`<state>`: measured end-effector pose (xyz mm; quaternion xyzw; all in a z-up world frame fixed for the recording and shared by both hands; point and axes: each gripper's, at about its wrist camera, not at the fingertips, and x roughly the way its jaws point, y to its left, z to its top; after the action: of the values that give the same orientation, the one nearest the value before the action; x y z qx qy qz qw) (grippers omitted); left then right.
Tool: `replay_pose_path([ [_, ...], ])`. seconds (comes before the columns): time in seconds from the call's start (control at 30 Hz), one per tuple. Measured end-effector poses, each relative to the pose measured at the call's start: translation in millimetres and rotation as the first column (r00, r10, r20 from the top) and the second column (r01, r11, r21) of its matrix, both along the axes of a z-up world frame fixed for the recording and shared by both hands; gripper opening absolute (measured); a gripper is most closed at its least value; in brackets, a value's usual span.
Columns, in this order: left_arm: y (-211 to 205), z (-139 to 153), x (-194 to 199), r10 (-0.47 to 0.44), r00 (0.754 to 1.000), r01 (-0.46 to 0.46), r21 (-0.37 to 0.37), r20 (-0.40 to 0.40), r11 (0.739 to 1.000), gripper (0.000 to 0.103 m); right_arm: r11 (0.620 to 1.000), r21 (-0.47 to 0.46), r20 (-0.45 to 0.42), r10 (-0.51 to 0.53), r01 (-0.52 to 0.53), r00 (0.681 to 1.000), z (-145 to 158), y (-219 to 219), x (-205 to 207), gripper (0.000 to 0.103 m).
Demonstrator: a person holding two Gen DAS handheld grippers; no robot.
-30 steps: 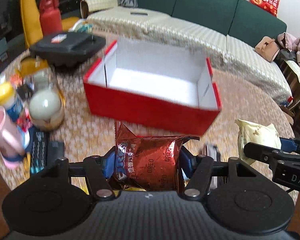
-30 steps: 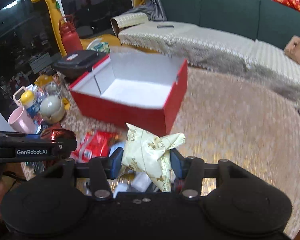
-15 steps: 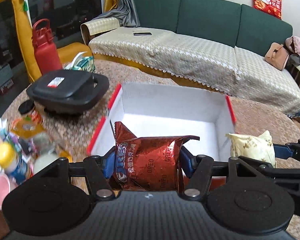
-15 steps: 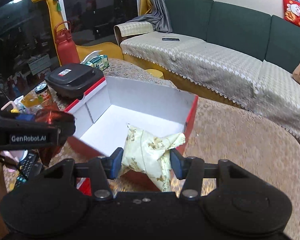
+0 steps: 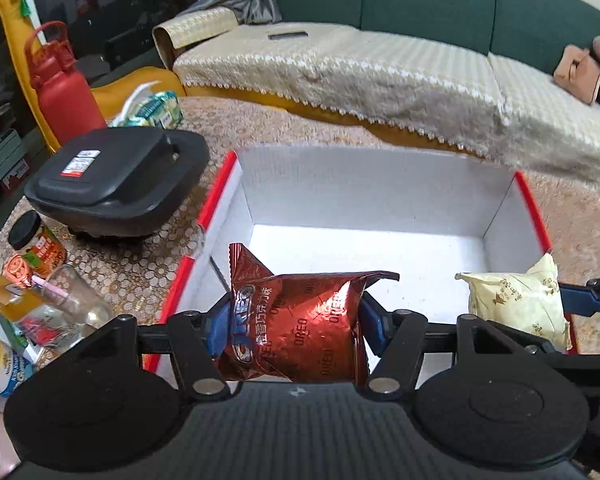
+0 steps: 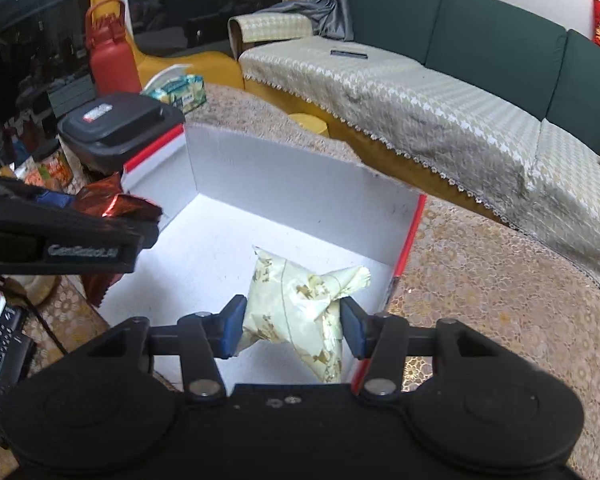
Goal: Organize snacks
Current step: 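Carry both snacks over the red box and open both grippers to drop them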
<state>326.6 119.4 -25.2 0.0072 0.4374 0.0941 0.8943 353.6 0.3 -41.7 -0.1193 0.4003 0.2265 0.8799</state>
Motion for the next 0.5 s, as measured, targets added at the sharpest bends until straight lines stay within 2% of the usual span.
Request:
replay_pose_path([
  [0.27, -7, -28, 11, -0.02, 0.997, 0.023, 0.034, -0.075, 0.999, 0.064, 0.999, -0.037, -0.025, 0.024, -0.025, 0.999, -17, 8, 3, 0.049],
  [0.5, -4, -33, 9, -0.011, 0.996, 0.012, 0.006, -0.087, 1.0, 0.066, 0.999, -0.042, -0.032, 0.027, -0.028, 0.999, -18, 8, 4, 0.05],
])
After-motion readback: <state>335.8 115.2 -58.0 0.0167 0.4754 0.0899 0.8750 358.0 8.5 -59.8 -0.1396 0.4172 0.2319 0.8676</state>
